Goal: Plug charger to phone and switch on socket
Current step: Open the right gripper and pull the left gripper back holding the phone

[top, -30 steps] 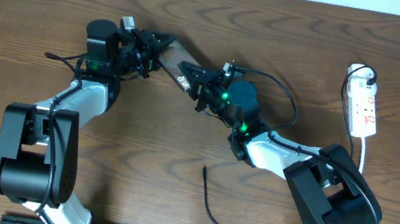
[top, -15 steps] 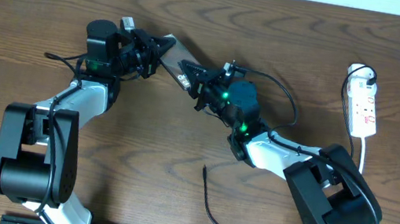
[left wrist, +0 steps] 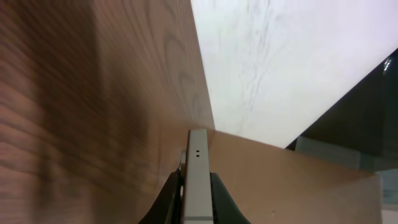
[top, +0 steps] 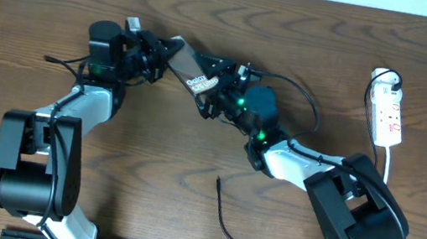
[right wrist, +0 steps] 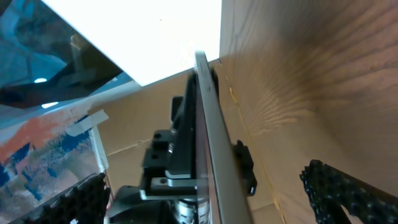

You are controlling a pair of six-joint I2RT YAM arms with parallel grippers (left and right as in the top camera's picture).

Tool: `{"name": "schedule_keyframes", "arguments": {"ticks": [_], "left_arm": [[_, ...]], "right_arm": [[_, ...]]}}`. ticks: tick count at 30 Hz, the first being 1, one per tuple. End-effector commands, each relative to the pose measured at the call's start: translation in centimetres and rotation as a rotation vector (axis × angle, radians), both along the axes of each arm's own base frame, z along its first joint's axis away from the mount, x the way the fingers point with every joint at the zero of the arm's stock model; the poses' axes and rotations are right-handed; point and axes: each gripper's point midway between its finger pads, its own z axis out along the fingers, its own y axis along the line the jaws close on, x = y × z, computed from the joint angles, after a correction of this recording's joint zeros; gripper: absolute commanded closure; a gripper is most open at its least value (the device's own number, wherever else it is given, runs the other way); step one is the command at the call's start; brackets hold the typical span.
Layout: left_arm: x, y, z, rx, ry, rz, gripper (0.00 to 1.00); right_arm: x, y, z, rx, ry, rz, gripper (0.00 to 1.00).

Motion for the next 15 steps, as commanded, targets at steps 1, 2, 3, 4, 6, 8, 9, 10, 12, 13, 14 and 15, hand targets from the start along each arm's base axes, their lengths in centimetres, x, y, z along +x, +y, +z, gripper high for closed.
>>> {"name": "schedule_keyframes", "arguments": {"ticks": [1, 2, 3, 4, 6, 8, 9, 10, 12, 13, 14, 15], "left_arm": [[0.1, 2.7, 1.0, -0.014, -0.028, 0.016, 0.93], [0.0, 3.2, 1.1, -0.020, -0.031, 0.017, 0.92], [-0.1, 3.8, 1.3, -0.028, -0.036, 0.014, 0.93], [-0.2, 4.5, 1.6, -0.038, -0.048, 0.006, 0.93], [-0.5, 5.3, 2.6, -0.052, -0.095, -0.028, 0.93], [-1.1, 5.6, 4.3, -0.053, -0.186, -0.089, 0.93], [-1.6, 5.6, 5.3, -0.052, -0.244, -0.135, 0.93], [-2.2, 5.5, 6.2, -0.049, -0.298, -0.182, 0.93], [-3.5, 5.0, 7.7, -0.035, -0.394, -0.280, 0.93], [-4.1, 4.8, 8.1, -0.029, -0.425, -0.320, 0.93], [-4.6, 4.5, 8.4, -0.025, -0.451, -0.359, 0.93], [-5.2, 4.2, 8.7, -0.020, -0.473, -0.396, 0.93]], "right_arm": [[1.1, -2.0, 0.8, -0.026, -0.069, 0.046, 0.01], [1.3, -2.6, 0.8, -0.036, -0.084, 0.060, 0.01], [1.4, -3.2, 0.8, -0.044, -0.100, 0.079, 0.01], [1.6, -4.0, 0.9, -0.057, -0.127, 0.108, 0.01], [1.7, -5.2, 1.2, -0.097, -0.216, 0.150, 0.01], [1.7, -6.2, 1.8, -0.162, -0.372, 0.199, 0.01], [1.5, -6.7, 1.9, -0.188, -0.432, 0.229, 0.01], [1.3, -7.1, 2.0, -0.202, -0.471, 0.256, 0.01], [0.6, -7.9, 1.8, -0.223, -0.531, 0.320, 0.02], [0.4, -8.2, 1.7, -0.229, -0.548, 0.341, 0.02], [0.3, -8.5, 1.6, -0.234, -0.562, 0.359, 0.03], [0.3, -8.8, 1.5, -0.241, -0.571, 0.367, 0.06]]}}
